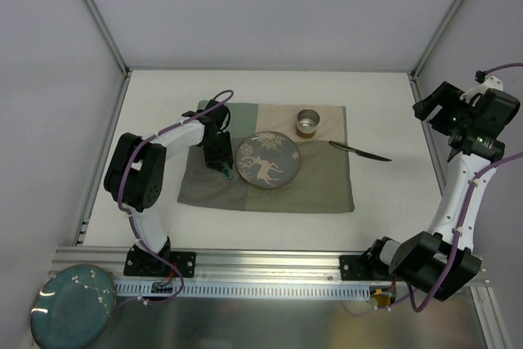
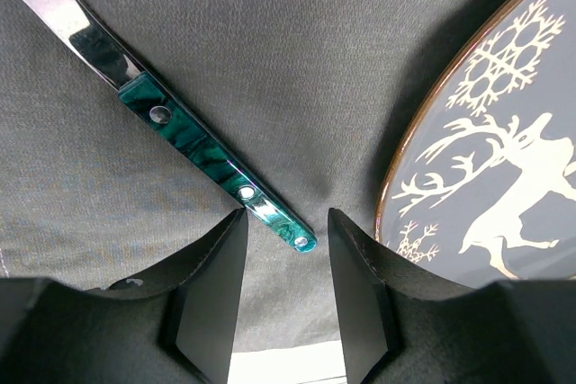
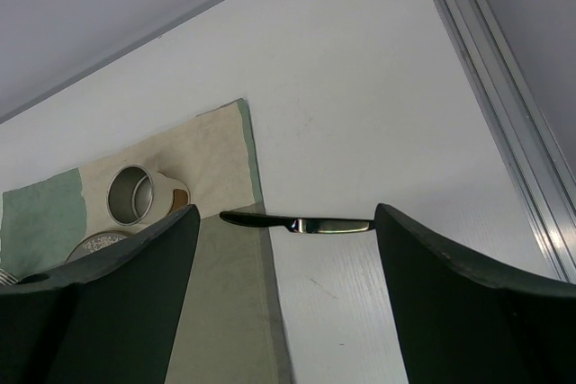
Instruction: Set the dinner table for one person
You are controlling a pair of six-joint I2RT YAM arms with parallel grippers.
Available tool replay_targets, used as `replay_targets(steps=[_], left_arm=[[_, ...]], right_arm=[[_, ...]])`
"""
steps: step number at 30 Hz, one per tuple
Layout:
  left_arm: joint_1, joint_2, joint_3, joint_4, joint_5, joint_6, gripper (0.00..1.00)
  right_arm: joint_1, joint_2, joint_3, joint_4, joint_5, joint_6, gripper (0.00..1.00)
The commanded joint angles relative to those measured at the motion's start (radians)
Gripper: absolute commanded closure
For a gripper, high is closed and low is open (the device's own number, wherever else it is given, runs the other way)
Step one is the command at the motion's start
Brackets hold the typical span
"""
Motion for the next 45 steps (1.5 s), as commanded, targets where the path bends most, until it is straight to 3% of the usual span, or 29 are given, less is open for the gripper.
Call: replay_targets(steps=[1,15,17,25,26,27,45], left_arm=[[0.000,0.001,0.019,-0.007,-0.018,-0.011,0.59],[0.001,0.007,-0.054,0.017,-0.032,-0.003,0.66],[0.001,0.008,-0.054,0.016,-0.035,0.002,0.76],[0.004,0.004,-0.053,0.016,-0.032,0.012,0.87],[0.004,0.001,-0.054,0.017,-0.034,0.015,0.97],[0.006,-0.002,-0.056,0.016,-0.035,0.015,1.00],[0.023,-0.150,-0.044,-0.047,-0.117,0.103,1.00]], right_arm=[[-0.005,-0.035,0.003,0.037,-0.035,0.010,0.17],[-0.005,-0.069,0.042,0.029,-0.072,0.033,0.17],[-0.006,-0.066,0.050,0.025,-0.076,0.031,0.18],[-0.006,-0.058,0.056,0.028,-0.081,0.030,0.18],[-0.005,-0.058,0.056,0.026,-0.082,0.028,0.18],[-0.006,-0.060,0.055,0.026,-0.079,0.030,0.18],[-0.006,-0.040,0.059,0.037,-0.066,0.016,0.18]])
